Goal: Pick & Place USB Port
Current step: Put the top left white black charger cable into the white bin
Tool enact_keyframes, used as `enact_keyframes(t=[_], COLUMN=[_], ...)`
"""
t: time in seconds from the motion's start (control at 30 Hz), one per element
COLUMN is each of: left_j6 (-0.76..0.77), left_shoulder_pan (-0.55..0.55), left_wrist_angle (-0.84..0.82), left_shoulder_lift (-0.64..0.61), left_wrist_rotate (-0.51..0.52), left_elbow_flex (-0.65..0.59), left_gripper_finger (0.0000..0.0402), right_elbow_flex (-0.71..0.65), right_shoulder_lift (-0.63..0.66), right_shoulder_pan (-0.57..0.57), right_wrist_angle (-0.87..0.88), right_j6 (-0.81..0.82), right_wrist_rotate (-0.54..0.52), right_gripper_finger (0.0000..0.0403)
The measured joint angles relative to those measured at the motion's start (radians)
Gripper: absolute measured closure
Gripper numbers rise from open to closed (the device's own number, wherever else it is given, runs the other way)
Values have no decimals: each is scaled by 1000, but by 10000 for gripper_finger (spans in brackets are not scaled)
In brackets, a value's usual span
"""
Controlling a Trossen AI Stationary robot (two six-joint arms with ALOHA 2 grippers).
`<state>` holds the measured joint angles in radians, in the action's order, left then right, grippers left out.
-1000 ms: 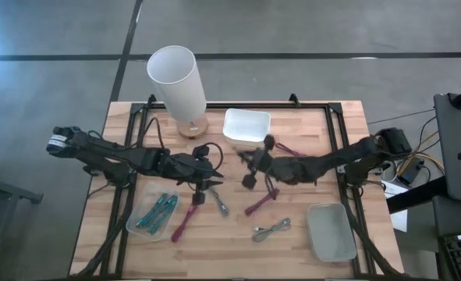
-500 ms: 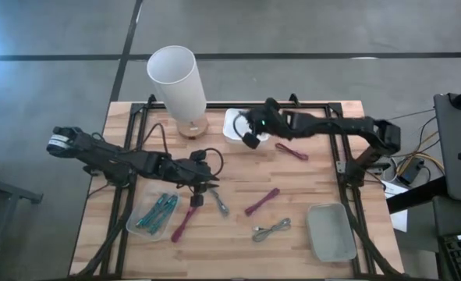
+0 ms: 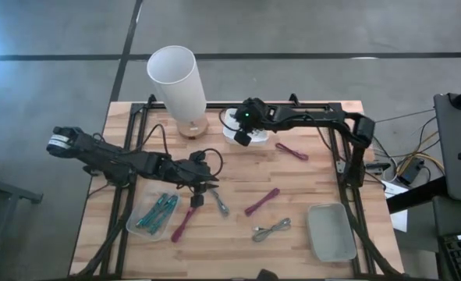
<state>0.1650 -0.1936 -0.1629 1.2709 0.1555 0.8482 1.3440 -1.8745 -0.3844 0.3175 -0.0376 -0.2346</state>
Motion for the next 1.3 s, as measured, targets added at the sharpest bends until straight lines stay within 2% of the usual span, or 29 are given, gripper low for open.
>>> enact_keyframes(t=[0.17, 0.47, 0.97, 1.3], left_j6=[0, 0, 0, 0], left_shoulder_pan=[0, 0, 0, 0], left_wrist_angle=[6, 6, 13, 13], left_shoulder_lift=[0, 0, 0, 0], left_wrist_rotate=[0, 0, 0, 0], left_elbow_flex=[0, 0, 0, 0], left_gripper_finger=[305, 305, 305, 305], right_elbow_flex=[51, 147, 169, 173], right_shoulder_lift=[-81, -176, -254, -253], right_shoulder_pan=[-6, -12, -18, -34], right_wrist_angle=[37, 227, 224, 224], right_j6=[6, 38, 69, 87], right_wrist_rotate=[0, 0, 5, 31], right_gripper_finger=[369, 369, 369, 366])
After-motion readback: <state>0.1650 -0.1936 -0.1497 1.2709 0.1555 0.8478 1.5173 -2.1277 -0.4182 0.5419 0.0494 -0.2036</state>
